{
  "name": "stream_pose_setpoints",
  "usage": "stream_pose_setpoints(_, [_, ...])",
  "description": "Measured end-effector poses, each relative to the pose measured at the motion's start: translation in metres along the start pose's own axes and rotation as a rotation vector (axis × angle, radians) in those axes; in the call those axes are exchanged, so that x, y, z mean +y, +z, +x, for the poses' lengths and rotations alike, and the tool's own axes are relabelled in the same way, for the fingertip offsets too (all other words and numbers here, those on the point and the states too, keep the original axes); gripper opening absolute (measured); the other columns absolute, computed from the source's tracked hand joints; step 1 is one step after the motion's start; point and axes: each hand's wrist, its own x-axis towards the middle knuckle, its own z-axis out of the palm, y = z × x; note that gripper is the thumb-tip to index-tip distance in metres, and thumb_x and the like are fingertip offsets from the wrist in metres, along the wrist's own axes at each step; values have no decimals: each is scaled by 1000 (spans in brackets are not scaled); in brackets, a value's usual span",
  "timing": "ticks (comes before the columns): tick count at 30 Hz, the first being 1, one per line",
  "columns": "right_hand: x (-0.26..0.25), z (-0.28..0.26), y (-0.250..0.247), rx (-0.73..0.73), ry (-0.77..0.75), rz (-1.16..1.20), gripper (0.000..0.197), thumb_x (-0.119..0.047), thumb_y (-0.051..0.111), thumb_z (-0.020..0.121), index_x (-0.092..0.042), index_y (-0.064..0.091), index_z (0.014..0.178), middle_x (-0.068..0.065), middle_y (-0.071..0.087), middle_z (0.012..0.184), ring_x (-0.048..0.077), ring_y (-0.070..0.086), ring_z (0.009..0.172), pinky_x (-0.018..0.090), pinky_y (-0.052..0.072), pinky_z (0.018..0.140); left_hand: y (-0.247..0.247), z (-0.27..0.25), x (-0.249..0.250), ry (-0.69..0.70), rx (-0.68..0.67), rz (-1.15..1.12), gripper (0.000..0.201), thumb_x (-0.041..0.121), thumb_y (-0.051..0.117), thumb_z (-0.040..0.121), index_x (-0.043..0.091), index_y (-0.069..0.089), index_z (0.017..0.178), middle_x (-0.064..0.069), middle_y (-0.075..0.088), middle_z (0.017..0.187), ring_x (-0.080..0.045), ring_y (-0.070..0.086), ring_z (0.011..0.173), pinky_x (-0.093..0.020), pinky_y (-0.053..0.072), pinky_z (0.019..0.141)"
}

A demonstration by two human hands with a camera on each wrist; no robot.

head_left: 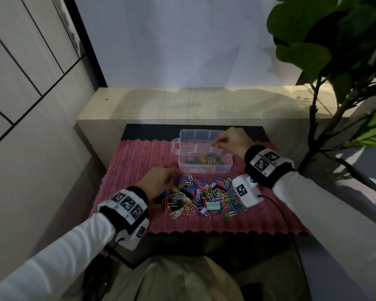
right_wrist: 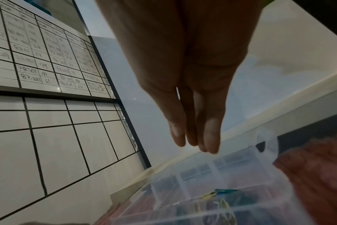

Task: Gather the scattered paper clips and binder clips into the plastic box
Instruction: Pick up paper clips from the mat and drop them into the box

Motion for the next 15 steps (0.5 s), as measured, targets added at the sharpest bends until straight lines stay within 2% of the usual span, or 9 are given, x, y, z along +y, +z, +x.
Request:
stream_pose_setpoints(3, [2,-13,-3,65,-85,-9,18,2,56,85,-1,71,95,14,71,96,1,56,65,-1,42,65,0,4,2,44,35,13,27,17,71,75,13,64,101,-6,68,98,-19,63,91,-20,40,76])
stream_pose_setpoints(4, [4,-19,-5,72,-114,9,17,4,57,84,1,71,94,15,72,94,-4,53,63,-4,39,60,-1,3,1,58,64,-16,21,17,72,75,11,66,94,-3,69,90,-13,63,82,-14,38,70])
stream_pose_setpoints(5, [6,-25,-7,66,-141,15,17,5,57,83,2,71,93,16,72,92,-3,54,63,-6,38,59,-4,2,-1,63,92,-50,19,16,73,74,10,67,91,1,68,81,-3,61,73,-7,36,64])
stream_pose_setpoints(7, [13,-38,-8,8,-169,-17,15,4,59,82,0,71,91,16,72,89,8,62,69,-5,39,60,-8,-1,-7,58,132,-118,16,17,74,73,10,69,86,14,60,66,12,55,58,0,36,61])
stream_pose_setpoints(9, [22,-49,-6,-92,-155,-42,15,3,60,83,-1,70,93,15,72,92,15,65,80,-3,41,63,-12,-4,-14,25,149,-199,14,18,75,72,15,70,84,24,58,62,20,54,58,1,37,62])
stream_pose_setpoints(11, [31,-57,-1,-182,-127,-96,16,1,59,83,-4,69,96,13,72,95,16,66,84,5,45,70,-16,-6,-20,4,163,-353,11,14,75,71,18,69,79,23,64,55,14,58,57,-2,42,64])
stream_pose_setpoints(13, [40,-64,3,-234,-103,-155,18,-1,60,84,-8,69,97,9,73,95,14,67,85,15,49,77,-24,-8,-20,1,168,-542,13,6,73,71,16,66,74,18,67,56,5,60,53,-5,47,61])
stream_pose_setpoints(15, [48,-71,5,-262,-83,-186,18,-4,61,84,-9,68,100,6,73,96,8,65,81,9,47,75,-35,-7,-14,2,168,-635,11,2,71,72,11,66,75,10,68,57,-1,61,51,-9,50,59])
